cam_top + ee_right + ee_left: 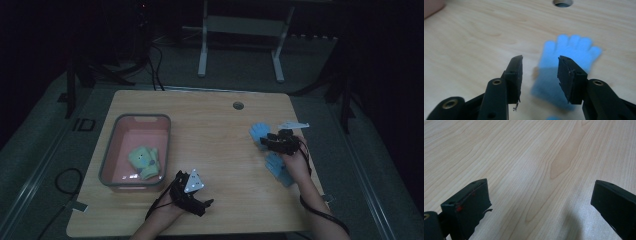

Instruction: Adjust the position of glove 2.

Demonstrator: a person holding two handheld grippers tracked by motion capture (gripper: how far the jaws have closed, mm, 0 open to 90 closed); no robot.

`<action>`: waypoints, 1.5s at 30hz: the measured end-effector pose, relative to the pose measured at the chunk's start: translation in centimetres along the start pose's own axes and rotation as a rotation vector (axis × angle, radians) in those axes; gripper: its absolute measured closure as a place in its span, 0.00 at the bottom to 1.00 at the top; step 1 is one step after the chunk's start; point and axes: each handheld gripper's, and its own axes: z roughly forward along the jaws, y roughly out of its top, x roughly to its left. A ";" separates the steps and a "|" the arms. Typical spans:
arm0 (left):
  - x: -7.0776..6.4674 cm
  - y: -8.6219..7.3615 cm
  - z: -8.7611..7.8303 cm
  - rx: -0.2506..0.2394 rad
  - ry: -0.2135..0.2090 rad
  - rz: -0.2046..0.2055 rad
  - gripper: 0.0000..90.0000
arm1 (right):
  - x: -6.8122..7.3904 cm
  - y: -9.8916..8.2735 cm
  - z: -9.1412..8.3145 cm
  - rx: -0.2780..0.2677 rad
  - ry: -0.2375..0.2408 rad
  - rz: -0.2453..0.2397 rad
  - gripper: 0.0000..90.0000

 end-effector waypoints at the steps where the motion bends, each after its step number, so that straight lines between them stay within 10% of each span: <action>1: 0.0 0.0 0.0 0.001 0.000 0.002 0.03 | -0.3 0.2 0.3 0.004 -0.008 0.001 0.62; 21: -0.1 -0.1 0.0 -0.004 -0.008 0.011 0.03 | -3.3 0.5 5.8 0.115 -0.073 -0.027 0.67; 33: -0.1 -0.2 0.2 0.008 -0.008 0.018 0.03 | -2.8 0.4 6.1 0.107 -0.092 0.037 0.94; 45: 0.1 -0.2 0.0 -0.004 0.001 0.009 0.03 | -1.3 0.8 3.8 0.043 -0.081 0.110 0.97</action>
